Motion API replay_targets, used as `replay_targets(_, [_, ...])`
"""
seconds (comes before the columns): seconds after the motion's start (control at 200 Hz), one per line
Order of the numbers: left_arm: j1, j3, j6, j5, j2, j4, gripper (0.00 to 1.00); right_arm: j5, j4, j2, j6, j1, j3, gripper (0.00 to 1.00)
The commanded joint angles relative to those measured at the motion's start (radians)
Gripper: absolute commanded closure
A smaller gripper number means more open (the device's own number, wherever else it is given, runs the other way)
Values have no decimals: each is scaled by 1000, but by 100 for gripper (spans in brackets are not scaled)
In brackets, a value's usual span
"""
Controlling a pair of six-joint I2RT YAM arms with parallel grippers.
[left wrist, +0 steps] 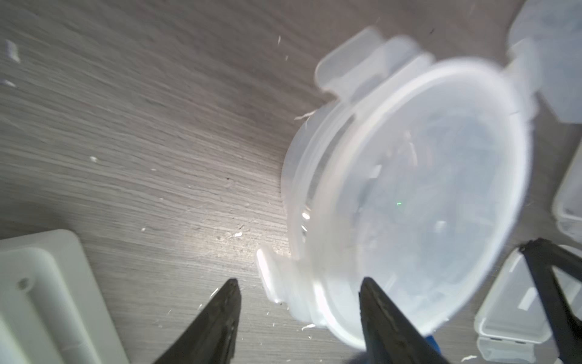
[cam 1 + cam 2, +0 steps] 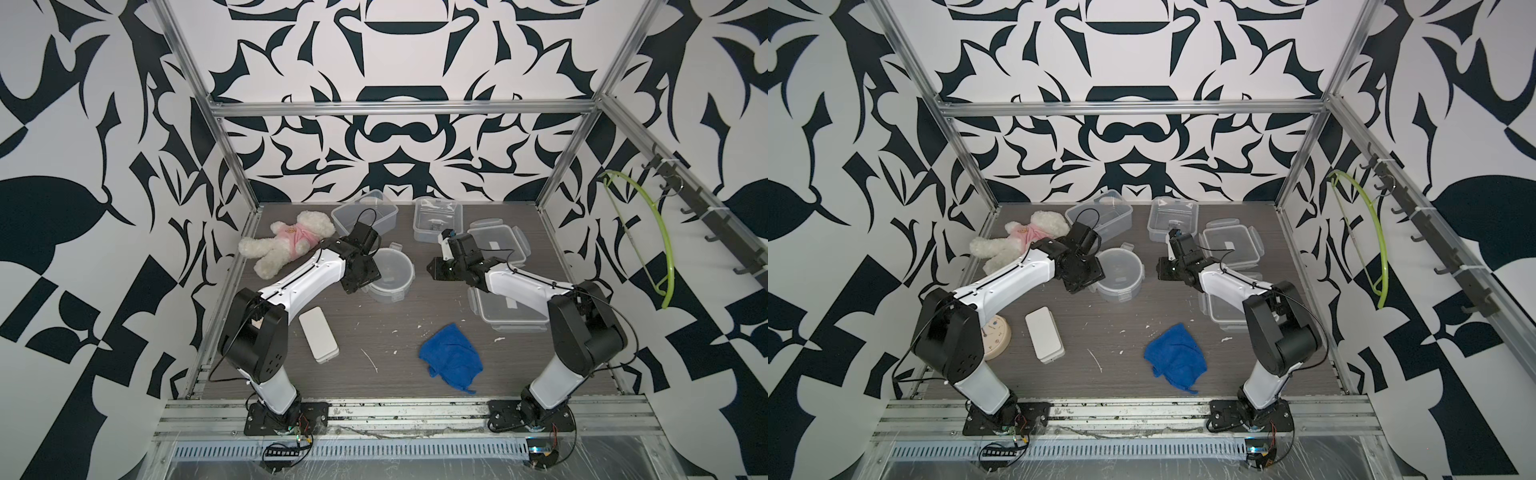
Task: Wipe the insides of the lunch boxes
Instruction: Adjust the lunch box at the center of the board, then open the fastener of the lunch box.
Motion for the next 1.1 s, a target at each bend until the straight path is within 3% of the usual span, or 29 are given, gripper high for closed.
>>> replay_targets(0.0, [-4, 84, 8, -46, -61, -61, 35, -271, 215, -6, 103, -51, -41, 58])
replay_targets(0.105, [-36, 118, -6, 3, -31, 6, 35, -394, 455, 30, 254, -64, -105, 49])
replay_targets(0.225, [-76, 189, 5, 17, 43, -23, 36, -456, 705, 75, 401, -63, -172, 45])
replay_targets(0.54, [-86, 156, 6, 60, 187, 65, 37, -537, 1273, 326, 765, -64, -255, 45])
replay_targets(0.82, [-87, 95, -16, 101, 299, 127, 38, -541, 1459, 396, 864, -53, -297, 51])
replay_targets(1.095, [-95, 48, -47, 143, 371, 190, 40, -537, 1459, 365, 868, -37, -312, 70])
